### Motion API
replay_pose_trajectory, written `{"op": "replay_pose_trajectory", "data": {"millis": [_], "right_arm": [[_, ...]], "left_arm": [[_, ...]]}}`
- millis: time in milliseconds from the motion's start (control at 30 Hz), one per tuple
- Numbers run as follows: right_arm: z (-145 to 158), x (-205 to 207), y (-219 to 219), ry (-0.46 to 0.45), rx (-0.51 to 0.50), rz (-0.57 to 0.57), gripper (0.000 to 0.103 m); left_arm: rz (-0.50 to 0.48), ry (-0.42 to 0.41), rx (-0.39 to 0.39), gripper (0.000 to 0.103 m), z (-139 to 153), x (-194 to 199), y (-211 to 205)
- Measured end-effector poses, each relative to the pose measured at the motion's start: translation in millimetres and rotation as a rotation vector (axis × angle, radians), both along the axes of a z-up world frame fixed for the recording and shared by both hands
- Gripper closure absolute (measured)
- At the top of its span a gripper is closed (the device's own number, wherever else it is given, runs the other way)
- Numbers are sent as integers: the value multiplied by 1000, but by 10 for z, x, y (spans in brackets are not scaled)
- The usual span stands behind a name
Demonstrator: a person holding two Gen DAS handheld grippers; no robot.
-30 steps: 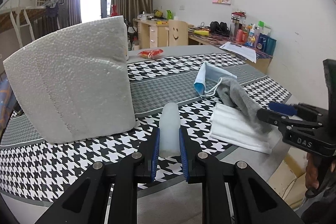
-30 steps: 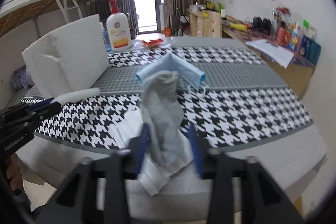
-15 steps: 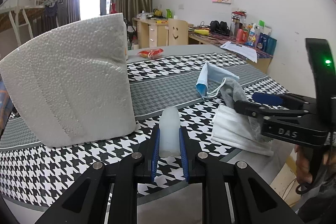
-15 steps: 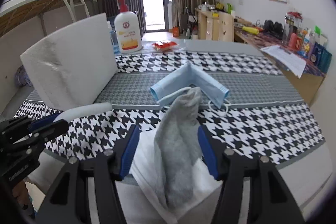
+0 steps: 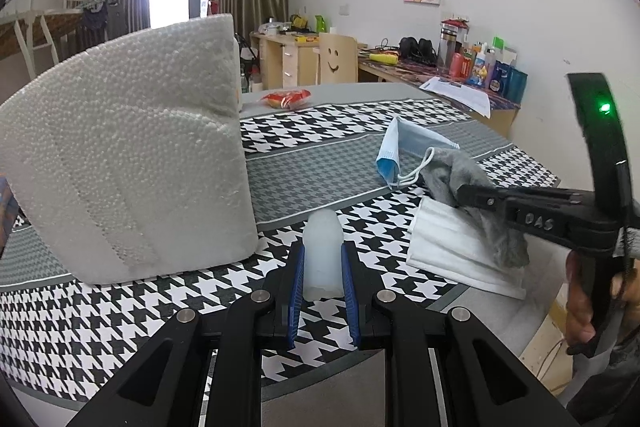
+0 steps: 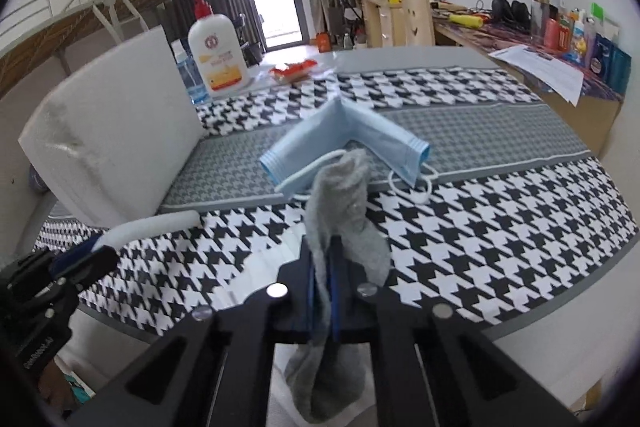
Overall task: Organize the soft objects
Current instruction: 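Carry the sock with right tool while left tool carries cylinder toward the foam box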
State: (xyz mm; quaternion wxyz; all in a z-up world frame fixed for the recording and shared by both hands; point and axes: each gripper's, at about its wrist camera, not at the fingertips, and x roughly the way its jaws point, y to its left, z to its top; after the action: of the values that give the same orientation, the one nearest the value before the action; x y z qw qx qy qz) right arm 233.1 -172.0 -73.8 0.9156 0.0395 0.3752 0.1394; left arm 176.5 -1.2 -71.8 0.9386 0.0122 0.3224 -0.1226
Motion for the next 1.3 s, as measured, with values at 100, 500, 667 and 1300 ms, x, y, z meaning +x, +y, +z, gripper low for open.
{"op": "replay_pose_trajectory", "data": {"millis": [100, 500, 667, 1300], "right_arm": [[168, -93, -7, -51, -3, 2, 94], [809, -482, -74, -243, -12, -36, 94], [980, -583, -111, -295, -17, -49, 94], [765, -932, -21, -271, 9, 6, 94]], "left_arm": [[8, -15, -2, 83, 37, -42, 40], [18, -99, -9, 83, 286, -248, 98], [25, -118, -10, 83, 341, -365, 111], [47, -200, -6, 83, 535, -774, 149]]}}
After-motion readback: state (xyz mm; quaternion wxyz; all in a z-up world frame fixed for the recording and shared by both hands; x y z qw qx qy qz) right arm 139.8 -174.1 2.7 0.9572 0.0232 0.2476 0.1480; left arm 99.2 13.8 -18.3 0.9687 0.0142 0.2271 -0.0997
